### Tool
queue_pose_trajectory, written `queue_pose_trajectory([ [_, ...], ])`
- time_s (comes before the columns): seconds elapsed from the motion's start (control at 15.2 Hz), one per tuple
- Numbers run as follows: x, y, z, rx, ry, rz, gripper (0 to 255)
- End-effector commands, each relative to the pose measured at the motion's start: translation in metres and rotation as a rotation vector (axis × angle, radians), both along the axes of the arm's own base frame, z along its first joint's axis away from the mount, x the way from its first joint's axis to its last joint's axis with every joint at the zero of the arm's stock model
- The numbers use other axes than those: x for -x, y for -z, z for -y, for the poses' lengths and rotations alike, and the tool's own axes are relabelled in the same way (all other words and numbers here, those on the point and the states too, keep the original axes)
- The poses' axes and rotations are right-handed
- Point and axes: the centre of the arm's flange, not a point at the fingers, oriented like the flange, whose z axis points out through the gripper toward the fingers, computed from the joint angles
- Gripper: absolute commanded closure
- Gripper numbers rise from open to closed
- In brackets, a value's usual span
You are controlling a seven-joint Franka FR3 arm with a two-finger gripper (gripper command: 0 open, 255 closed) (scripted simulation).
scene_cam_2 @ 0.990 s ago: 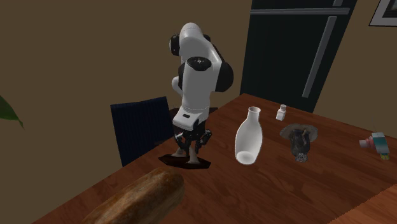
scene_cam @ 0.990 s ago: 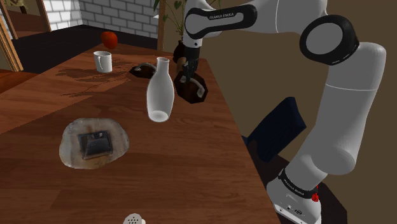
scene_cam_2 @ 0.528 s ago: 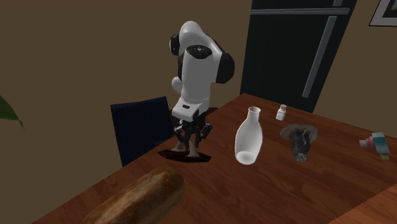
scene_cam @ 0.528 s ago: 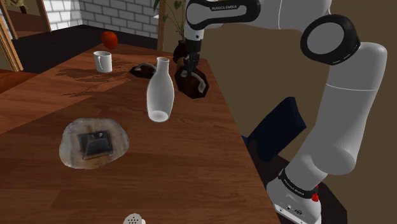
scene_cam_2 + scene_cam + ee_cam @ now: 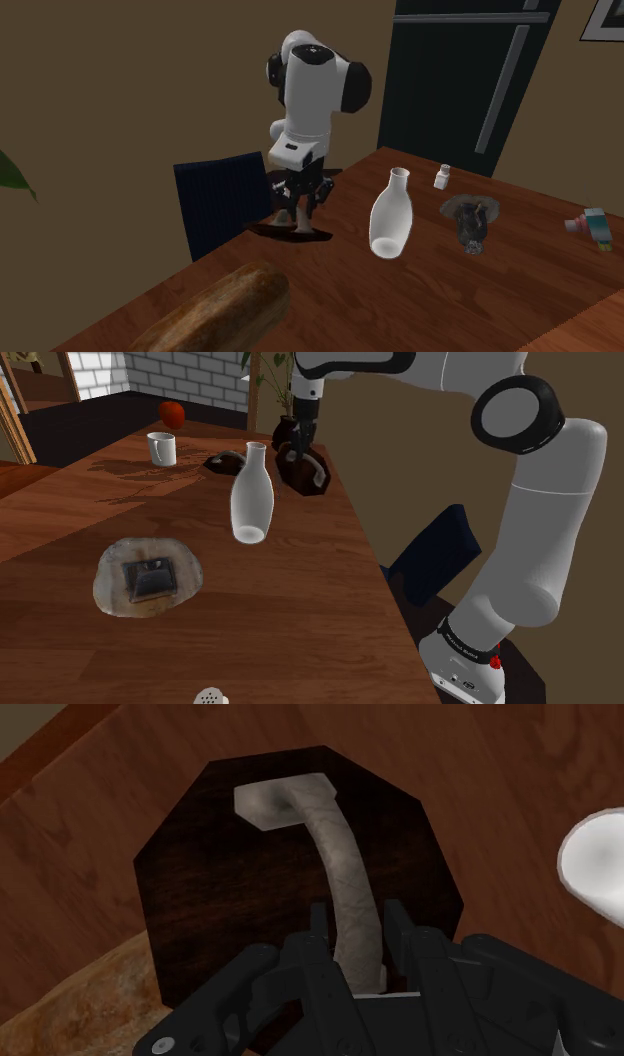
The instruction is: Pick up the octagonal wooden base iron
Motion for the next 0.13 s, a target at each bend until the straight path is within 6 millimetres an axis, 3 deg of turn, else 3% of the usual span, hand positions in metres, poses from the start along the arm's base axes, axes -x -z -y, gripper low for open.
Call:
queue_pose_trajectory([
  [0.0,0.0002,-0.0071,0.0001,0.0,0.0,0.0,255],
  [0.07,0.0001,-0.0071,0.0001,0.0,0.0,0.0,255],
])
